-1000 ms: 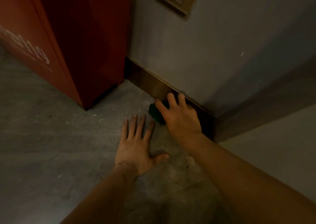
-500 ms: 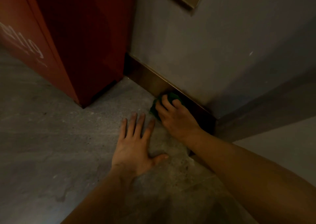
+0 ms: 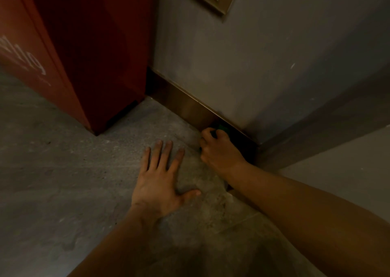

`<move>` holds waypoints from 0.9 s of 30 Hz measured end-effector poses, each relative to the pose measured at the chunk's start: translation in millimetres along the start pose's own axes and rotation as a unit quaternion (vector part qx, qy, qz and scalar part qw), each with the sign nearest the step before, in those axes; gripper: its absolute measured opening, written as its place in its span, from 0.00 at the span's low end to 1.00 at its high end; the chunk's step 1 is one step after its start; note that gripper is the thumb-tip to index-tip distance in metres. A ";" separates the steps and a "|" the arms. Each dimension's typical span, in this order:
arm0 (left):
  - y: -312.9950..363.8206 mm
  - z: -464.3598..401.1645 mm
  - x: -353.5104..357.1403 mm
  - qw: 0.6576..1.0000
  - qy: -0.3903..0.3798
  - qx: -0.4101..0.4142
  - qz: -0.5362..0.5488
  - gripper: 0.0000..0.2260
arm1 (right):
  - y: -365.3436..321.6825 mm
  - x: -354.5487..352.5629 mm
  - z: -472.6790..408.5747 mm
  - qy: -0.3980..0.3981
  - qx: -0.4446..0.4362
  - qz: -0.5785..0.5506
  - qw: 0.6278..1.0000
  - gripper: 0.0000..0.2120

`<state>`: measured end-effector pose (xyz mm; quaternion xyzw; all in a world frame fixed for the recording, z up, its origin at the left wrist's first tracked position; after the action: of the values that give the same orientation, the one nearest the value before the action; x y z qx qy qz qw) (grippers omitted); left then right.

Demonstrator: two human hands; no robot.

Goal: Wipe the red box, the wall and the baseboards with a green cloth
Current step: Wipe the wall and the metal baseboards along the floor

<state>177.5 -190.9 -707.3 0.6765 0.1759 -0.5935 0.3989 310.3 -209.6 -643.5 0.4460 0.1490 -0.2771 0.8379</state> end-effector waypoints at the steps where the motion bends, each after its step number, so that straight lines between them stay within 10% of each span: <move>1: -0.3 -0.1 -0.2 1.000 0.000 -0.001 -0.002 0.50 | -0.8 3.1 2.0 -0.012 0.007 -0.012 1.000 0.11; 19: -0.4 -1.6 2.8 1.000 0.009 -0.003 -0.003 0.50 | 6.1 17.1 0.2 -0.104 0.075 -0.187 0.974 0.10; 27: 2.1 -1.0 2.3 1.000 0.006 -0.005 -0.007 0.51 | 5.6 -10.1 26.7 0.026 0.112 -0.381 0.917 0.14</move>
<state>180.2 -192.0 -708.8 0.6769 0.1859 -0.5913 0.3970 305.6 -225.9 -619.8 0.4535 0.2975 -0.5787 0.6090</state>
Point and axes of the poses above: each hand's wrist, its own z-axis away from the middle knuckle, its own x-axis out of the palm, y = z × x, the point moved 6 cm from there along -z, towards the middle knuckle, and after that the axes turned 8 degrees about -x, right-handed, at the moved point
